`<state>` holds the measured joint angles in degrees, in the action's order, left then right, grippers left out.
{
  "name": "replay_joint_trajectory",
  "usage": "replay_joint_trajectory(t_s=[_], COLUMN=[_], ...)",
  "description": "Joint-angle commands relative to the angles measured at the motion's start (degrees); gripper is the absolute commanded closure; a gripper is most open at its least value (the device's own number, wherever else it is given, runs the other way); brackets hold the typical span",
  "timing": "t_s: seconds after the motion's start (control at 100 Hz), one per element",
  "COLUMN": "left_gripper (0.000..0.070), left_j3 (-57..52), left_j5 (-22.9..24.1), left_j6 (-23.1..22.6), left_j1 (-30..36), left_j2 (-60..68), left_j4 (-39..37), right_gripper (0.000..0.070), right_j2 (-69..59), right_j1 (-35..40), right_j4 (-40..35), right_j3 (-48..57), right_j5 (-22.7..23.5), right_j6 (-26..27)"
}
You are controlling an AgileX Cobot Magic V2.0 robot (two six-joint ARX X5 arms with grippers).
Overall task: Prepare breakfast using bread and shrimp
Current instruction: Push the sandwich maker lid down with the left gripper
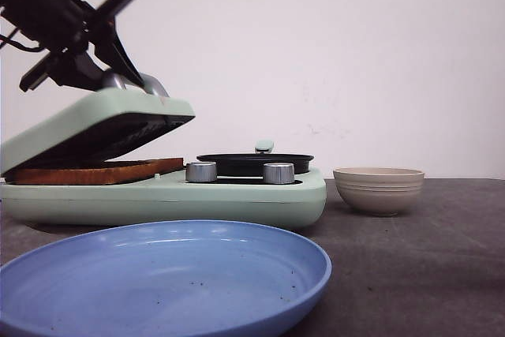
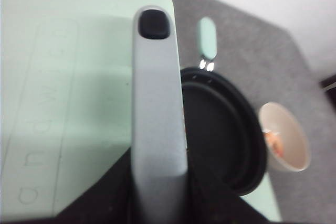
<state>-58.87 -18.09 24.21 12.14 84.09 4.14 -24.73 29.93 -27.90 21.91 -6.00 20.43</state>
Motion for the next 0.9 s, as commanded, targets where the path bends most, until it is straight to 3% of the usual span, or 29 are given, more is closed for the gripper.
replay_joint_trajectory(t_s=[0.0,0.22,0.62,0.71,0.83,0.89], left_gripper=[0.0696,0.0696,0.0689,0.0613,0.0387,0.0332], left_j3=[0.5,0.5,0.5,0.5,0.5,0.3], left_j5=[4.8,12.1,12.3,12.3,12.3,12.1], left_j6=[-4.0,-10.3,-11.1,-11.1,-11.2,-11.3], left_j1=[0.4,4.1,5.9,5.9,5.9,5.9], left_j2=[1.4,2.6,5.4,5.4,5.4,5.4], left_j4=[3.1,7.3,7.9,7.8,7.8,7.9], right_gripper=[0.0694,0.0694,0.0694,0.0694,0.0694,0.0694], right_j2=[-0.2,-0.2,-0.2,-0.2,-0.2,-0.2], right_j1=[0.3,0.3,0.3,0.3,0.3,0.3], right_j4=[0.3,0.3,0.2,0.2,0.2,0.2], right_j3=[-0.1,-0.1,-0.1,-0.1,-0.1,-0.1], right_j5=[-0.1,-0.1,-0.1,-0.1,-0.1,-0.1], right_j6=[0.2,0.2,0.3,0.2,0.2,0.3])
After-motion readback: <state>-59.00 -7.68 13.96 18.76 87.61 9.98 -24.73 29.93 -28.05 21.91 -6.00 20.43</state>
